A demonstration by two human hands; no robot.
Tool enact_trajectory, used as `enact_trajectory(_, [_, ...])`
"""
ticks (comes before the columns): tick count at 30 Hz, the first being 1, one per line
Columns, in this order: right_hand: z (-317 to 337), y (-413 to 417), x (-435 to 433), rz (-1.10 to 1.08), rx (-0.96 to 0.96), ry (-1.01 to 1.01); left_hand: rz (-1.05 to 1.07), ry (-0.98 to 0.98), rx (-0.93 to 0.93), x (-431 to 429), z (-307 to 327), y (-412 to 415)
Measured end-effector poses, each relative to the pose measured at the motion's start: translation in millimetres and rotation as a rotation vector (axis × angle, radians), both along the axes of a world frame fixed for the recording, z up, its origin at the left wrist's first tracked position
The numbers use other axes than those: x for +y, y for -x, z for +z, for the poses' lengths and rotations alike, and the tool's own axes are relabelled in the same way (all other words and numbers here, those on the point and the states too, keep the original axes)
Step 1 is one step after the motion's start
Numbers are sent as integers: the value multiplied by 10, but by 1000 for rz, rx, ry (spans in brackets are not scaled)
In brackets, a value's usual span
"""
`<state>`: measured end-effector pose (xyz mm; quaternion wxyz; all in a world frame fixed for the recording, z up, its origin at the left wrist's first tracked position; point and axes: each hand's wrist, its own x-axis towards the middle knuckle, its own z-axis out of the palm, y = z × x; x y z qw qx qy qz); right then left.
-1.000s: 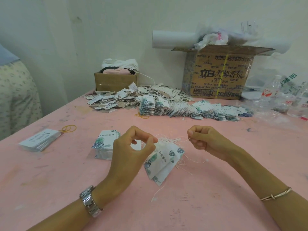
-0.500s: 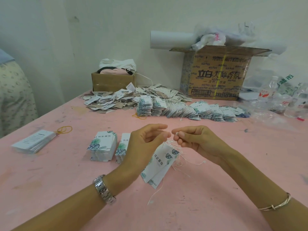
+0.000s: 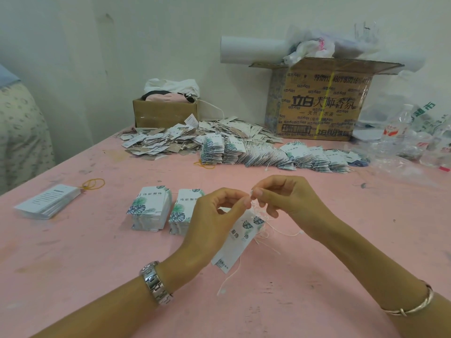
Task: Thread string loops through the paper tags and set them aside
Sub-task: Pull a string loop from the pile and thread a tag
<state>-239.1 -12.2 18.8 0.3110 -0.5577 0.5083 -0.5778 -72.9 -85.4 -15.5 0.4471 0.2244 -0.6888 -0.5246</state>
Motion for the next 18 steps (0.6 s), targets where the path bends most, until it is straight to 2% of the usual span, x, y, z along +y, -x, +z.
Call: enact_trajectory(18, [15,-60,33,-3,63,10,27,29,-12,-5,-15,-26])
